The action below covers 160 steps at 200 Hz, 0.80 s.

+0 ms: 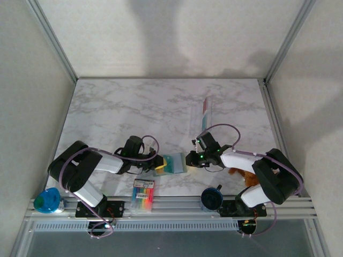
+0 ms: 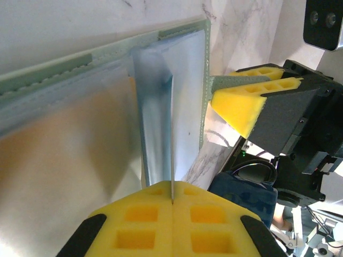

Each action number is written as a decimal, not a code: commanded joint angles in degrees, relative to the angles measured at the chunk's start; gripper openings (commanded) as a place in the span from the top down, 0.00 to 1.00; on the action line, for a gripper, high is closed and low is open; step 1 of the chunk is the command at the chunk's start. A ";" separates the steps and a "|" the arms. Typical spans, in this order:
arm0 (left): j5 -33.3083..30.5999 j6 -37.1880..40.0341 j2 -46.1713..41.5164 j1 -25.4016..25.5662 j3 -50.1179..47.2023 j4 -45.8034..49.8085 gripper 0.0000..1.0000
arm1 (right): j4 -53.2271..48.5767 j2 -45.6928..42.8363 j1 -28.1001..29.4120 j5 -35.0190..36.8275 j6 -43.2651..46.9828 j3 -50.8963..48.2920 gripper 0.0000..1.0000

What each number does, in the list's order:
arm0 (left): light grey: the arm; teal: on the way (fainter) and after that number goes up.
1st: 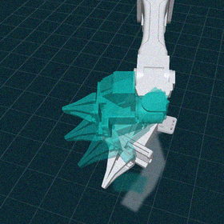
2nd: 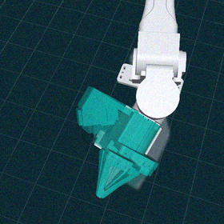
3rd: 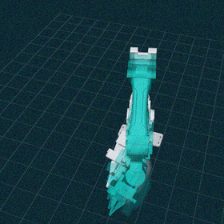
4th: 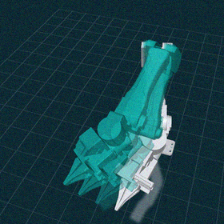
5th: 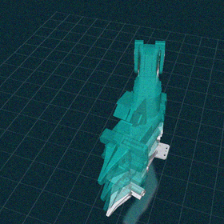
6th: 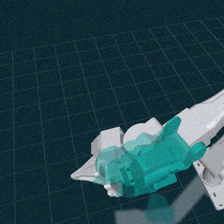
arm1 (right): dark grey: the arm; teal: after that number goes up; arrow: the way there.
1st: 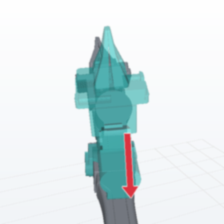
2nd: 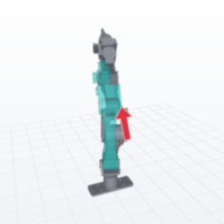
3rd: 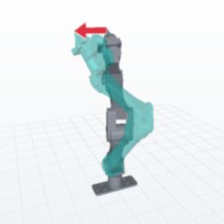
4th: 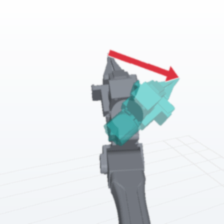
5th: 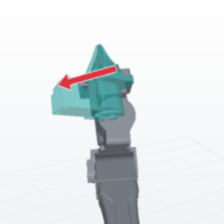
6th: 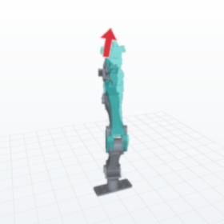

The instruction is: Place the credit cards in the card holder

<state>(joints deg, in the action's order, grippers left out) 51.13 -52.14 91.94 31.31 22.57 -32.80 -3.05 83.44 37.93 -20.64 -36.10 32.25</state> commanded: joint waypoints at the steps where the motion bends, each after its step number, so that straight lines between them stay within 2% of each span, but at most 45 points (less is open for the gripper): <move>1: -0.94 0.12 0.32 0.51 1.32 -2.35 1.00 | 2.69 0.54 0.84 -1.85 -1.50 -1.22 0.84; 45: -2.74 -0.02 1.12 0.51 0.99 -3.42 1.00 | 3.59 1.79 1.36 -2.31 -1.95 -1.02 0.83; 114: -8.45 2.48 -1.28 0.50 1.09 2.18 1.00 | 3.20 2.93 1.73 -2.36 -1.47 -0.38 0.83; 160: -6.71 -0.98 0.37 0.83 0.41 -3.68 1.00 | 5.03 4.04 2.01 -3.73 -1.63 -0.34 0.83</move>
<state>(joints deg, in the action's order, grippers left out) 45.36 -51.42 91.55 31.42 22.83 -33.04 0.86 85.76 38.89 -22.17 -37.32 32.01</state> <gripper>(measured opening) 0.043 0.170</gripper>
